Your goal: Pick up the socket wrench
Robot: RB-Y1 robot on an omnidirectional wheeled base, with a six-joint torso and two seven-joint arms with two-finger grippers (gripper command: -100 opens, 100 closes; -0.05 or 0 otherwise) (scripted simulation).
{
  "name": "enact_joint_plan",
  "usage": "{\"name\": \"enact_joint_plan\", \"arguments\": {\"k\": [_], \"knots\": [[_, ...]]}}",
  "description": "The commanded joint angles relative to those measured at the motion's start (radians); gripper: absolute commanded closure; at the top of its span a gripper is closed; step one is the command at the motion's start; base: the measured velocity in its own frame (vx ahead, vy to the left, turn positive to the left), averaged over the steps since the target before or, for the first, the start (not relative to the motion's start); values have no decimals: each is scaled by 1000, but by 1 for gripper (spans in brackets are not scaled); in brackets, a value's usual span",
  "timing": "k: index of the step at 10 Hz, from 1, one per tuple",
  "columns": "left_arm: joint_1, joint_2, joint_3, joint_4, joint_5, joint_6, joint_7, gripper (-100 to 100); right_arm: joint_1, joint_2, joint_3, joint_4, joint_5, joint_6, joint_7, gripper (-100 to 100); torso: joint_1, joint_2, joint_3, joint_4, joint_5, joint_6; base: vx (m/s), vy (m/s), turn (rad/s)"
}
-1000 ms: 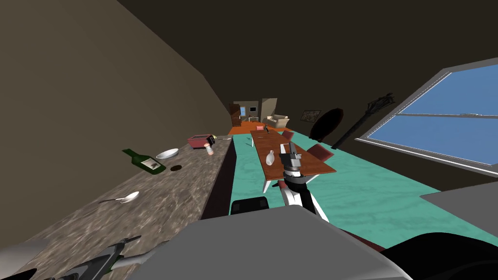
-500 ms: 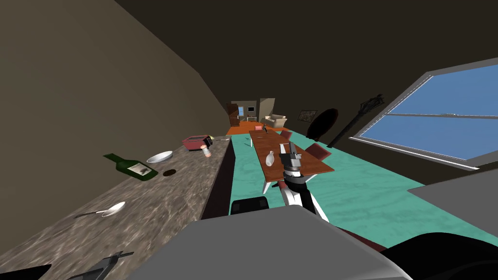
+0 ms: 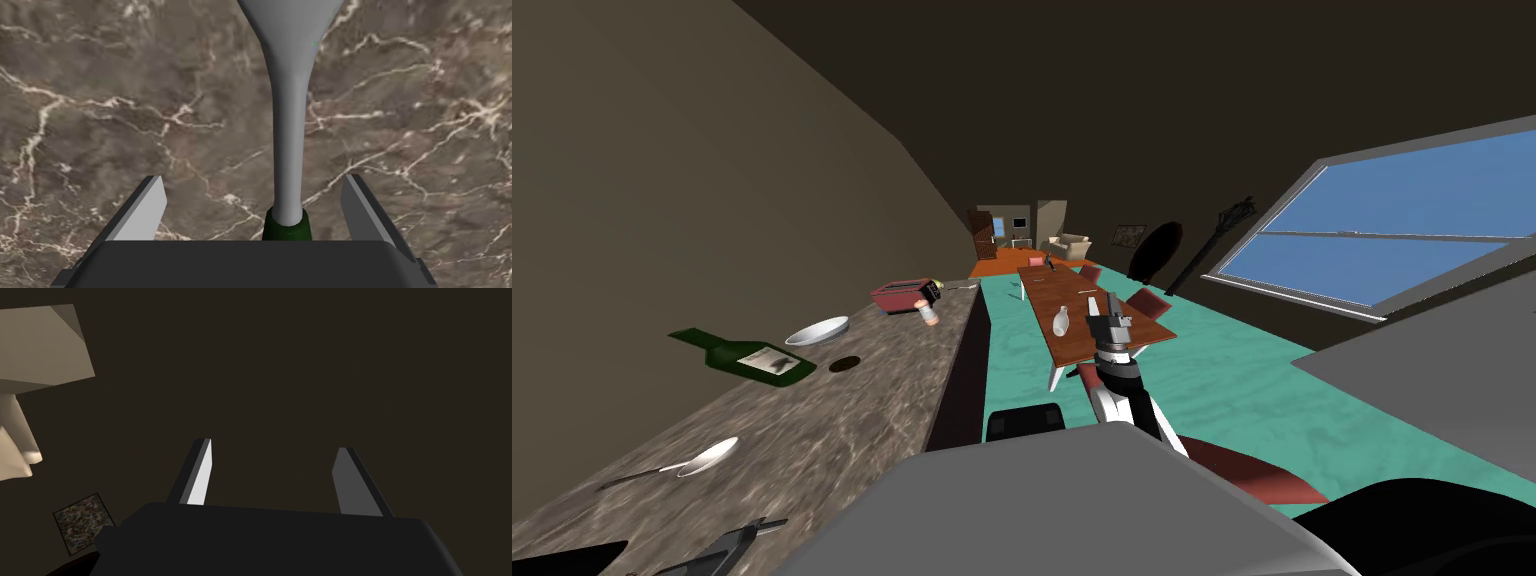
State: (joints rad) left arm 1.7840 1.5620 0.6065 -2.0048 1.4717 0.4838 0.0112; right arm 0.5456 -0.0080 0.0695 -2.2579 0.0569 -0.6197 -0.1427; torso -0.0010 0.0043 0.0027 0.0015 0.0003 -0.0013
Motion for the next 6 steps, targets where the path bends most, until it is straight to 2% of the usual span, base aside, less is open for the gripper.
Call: {"name": "enact_joint_plan", "arguments": {"k": [1,3,6], "knots": [[0,16,-13,-4,-22,-10,50,-100,0,0,0,0,0,0,0,0,0,0,0,0,0,0,-68,-59,-205],[0,16,-13,-4,-22,-10,108,-100,0,0,0,0,0,0,0,0,-5,0,0,0,-1,1,-49,-49,-162],[0,16,-13,-4,-22,-10,112,-100,0,0,0,0,0,0,0,0,-1,-4,-2,-1,0,0,4,4,12]]}}
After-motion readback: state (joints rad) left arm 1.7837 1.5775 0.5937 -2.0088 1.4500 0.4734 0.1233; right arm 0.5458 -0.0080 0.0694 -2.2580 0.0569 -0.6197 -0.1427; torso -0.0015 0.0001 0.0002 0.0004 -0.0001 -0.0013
